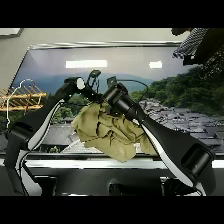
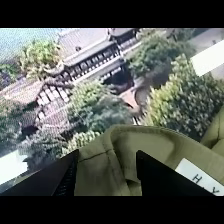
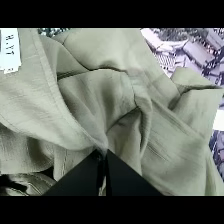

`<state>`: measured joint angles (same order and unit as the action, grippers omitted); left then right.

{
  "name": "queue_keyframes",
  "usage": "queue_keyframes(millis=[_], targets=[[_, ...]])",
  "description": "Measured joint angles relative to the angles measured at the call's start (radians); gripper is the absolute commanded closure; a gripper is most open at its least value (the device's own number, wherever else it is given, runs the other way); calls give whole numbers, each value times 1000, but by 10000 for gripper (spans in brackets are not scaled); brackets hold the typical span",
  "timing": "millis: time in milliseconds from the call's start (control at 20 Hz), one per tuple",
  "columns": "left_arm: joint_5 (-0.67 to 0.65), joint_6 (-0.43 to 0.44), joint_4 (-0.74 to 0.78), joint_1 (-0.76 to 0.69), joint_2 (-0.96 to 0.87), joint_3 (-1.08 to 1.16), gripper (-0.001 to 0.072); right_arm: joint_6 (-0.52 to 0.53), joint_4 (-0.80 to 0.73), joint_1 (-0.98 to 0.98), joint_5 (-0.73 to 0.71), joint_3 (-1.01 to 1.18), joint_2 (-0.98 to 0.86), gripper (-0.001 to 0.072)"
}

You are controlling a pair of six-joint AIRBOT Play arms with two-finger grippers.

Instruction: Fold the clothes and pants, and hang the long-sleeved shirts on hangers.

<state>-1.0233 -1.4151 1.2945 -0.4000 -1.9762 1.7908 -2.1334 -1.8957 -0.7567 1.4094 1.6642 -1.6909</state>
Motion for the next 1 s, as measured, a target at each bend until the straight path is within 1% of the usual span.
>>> queue_keyframes(millis=[150, 200, 250, 300, 350, 400, 450, 750, 900, 1000], targets=[[5, -43, 50, -5, -18, 0, 293, 0, 2, 0, -3, 0, 0, 668], [6, -60, 69, -5, -22, 0, 328, -1, 2, 0, -3, 0, 0, 668], [11, -77, 87, -6, -24, 0, 410, -1, 2, 0, -3, 0, 0, 668], [14, -89, 101, -6, -26, 0, 513, -1, 3, 0, -3, 0, 0, 668], [16, -102, 113, -6, -29, 0, 595, -1, 3, 0, -3, 0, 0, 668], [20, -109, 121, -7, -30, 0, 660, -1, 2, 0, -3, 0, 0, 668], [20, -114, 125, -8, -31, 0, 673, -1, 3, 0, -3, 0, 0, 668], [1, -130, 142, -7, -8, 0, 675, -2, -8, 0, -2, 0, 0, 669], [-57, -133, 145, 2, 54, 0, 675, -5, -68, 0, 32, 0, 5, 669], [-126, -134, 146, 7, 116, 0, 675, -24, -128, 0, 70, 0, 20, 669]])
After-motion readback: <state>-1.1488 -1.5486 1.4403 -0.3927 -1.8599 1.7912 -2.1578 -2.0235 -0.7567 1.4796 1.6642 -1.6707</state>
